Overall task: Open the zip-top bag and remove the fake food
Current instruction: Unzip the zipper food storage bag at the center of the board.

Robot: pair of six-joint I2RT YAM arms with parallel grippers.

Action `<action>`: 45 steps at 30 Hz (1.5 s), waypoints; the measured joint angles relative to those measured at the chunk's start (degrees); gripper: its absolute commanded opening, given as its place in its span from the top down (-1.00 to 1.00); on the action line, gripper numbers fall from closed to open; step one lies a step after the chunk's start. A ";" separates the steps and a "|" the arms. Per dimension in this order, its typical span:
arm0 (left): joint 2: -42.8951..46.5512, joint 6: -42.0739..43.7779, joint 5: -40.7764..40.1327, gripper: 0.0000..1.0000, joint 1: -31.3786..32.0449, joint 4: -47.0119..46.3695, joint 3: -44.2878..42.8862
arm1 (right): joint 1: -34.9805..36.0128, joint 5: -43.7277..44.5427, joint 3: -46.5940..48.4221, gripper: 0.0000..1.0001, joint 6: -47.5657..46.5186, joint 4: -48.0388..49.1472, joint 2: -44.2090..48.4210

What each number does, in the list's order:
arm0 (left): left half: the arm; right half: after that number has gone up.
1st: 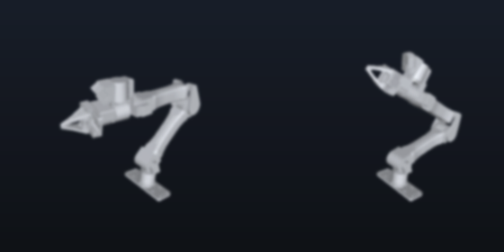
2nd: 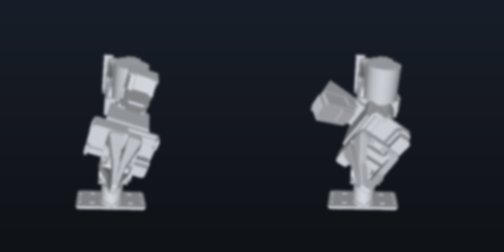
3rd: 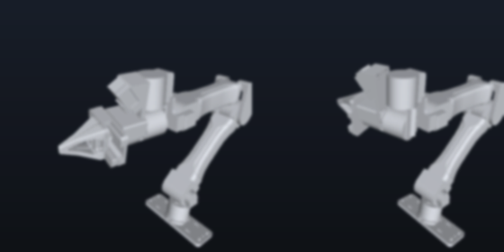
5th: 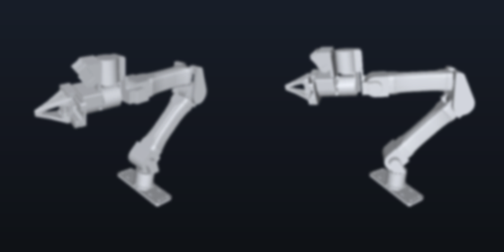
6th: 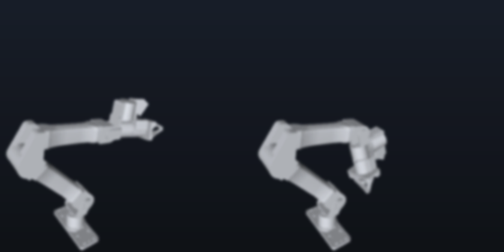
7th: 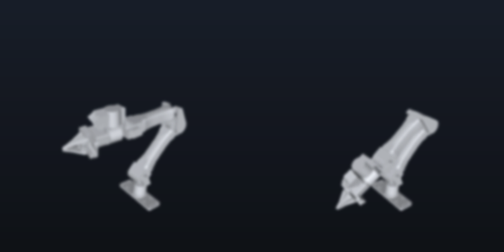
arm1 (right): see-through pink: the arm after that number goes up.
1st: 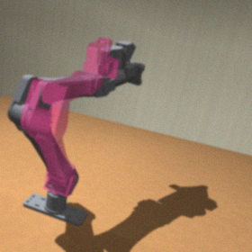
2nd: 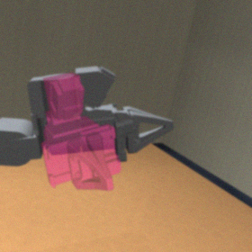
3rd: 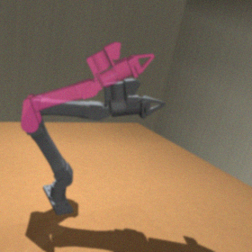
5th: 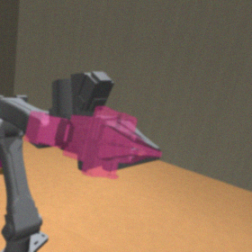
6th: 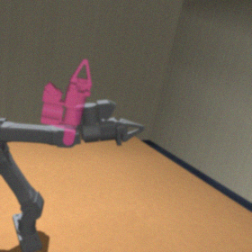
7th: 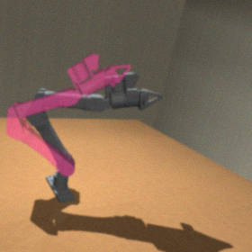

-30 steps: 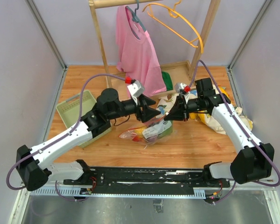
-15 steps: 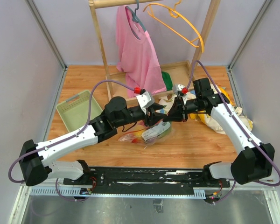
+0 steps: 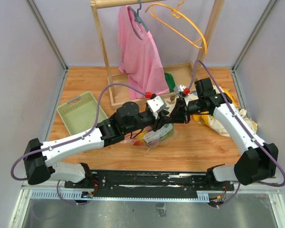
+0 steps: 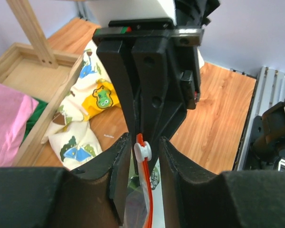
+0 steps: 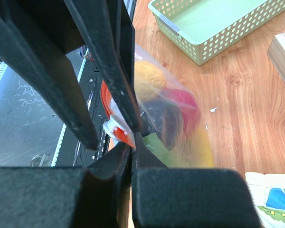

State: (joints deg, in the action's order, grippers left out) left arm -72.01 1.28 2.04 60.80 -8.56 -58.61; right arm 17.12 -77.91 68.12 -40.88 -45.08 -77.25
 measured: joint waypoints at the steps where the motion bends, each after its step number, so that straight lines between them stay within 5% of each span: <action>1: -0.24 -0.02 -0.52 0.38 0.04 0.44 -0.24 | 0.00 0.00 0.00 0.99 0.00 -0.02 0.00; 10: -1.22 -0.24 -3.28 0.49 0.22 3.43 -0.63 | 0.00 0.07 0.00 0.99 -0.13 0.02 0.00; 17: -1.22 -0.98 -3.72 0.98 0.55 3.80 -0.74 | 0.00 0.24 -0.02 0.99 -0.35 0.09 0.00; 45: 1.79 -4.31 -7.26 0.99 0.57 5.68 0.17 | 0.66 -0.15 1.49 0.99 -2.62 -1.29 0.00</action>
State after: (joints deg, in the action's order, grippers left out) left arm -70.22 -3.03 -5.21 61.36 -2.87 -58.43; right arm 17.78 -78.06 69.60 -43.51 -46.37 -77.25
